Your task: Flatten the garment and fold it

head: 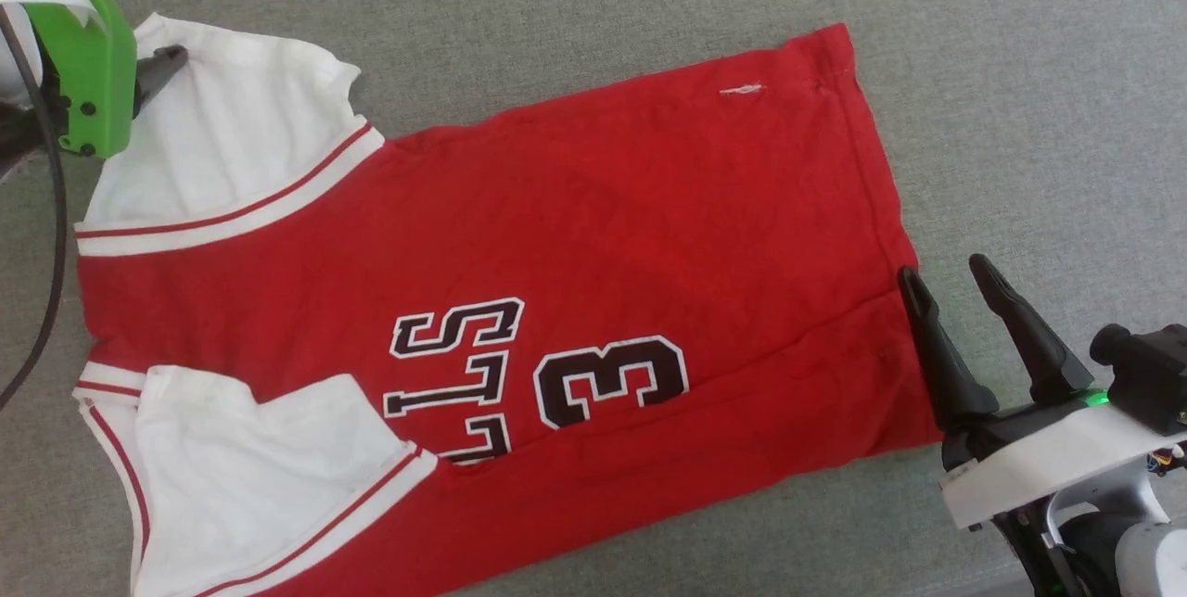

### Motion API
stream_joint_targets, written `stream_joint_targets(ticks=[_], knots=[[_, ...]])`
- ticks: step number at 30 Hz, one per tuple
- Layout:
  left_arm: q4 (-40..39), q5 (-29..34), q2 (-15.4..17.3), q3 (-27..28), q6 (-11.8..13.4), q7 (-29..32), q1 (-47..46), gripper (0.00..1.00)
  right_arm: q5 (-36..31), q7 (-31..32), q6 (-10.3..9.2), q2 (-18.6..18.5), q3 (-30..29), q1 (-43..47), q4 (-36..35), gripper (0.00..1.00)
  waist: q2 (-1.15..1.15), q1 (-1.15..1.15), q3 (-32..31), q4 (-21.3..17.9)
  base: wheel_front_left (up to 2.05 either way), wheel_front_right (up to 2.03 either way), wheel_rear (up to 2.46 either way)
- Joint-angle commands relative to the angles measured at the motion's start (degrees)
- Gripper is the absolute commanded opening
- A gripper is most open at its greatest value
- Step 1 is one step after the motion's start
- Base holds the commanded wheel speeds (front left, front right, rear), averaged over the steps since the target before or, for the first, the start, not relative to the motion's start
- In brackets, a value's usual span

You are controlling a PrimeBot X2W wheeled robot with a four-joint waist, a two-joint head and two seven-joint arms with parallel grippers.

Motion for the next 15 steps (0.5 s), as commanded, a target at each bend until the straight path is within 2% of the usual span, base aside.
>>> stream_joint_targets(ticks=[1,2,6,10,12,15], knots=[[0.4,-0.8,0.0,-0.8,-0.3,1.0,-0.3,0.30,-0.3,-0.1,-0.06,0.4,0.1,-1.0,-0.5,1.00,0.00,0.00,0.3,-0.1,0.00,0.00,0.00],[0.3,-1.3,-0.2,-0.8,-0.3,1.1,-0.2,0.00,-0.3,-0.1,-0.06,0.4,0.1,-1.0,-0.5,1.00,0.00,0.00,0.3,-0.1,0.00,0.00,0.00],[-0.2,-2.5,-0.6,-1.0,-0.3,1.1,0.0,0.00,-0.4,0.1,-0.06,0.1,-0.5,-1.1,-1.0,1.00,0.00,0.00,0.6,0.5,0.00,0.00,0.00],[-1.6,-2.2,-1.2,-1.9,-0.4,-1.0,-0.1,0.00,-0.1,2.4,-0.06,-1.8,-1.7,-2.6,-1.9,1.00,0.00,0.00,-0.2,2.0,0.00,0.00,0.00],[-2.5,-2.4,-1.8,-2.5,-0.4,-1.9,-0.3,0.00,0.1,5.2,-0.06,-4.4,-1.7,-4.6,-2.5,1.00,0.00,0.00,-0.6,2.9,0.00,0.00,0.00],[-4.2,-2.7,-2.3,-3.8,-0.4,-2.8,-0.8,0.00,1.8,12.6,-0.06,-8.9,-1.2,-9.3,-2.0,1.00,0.00,0.00,-1.0,4.4,0.00,0.00,0.00]])
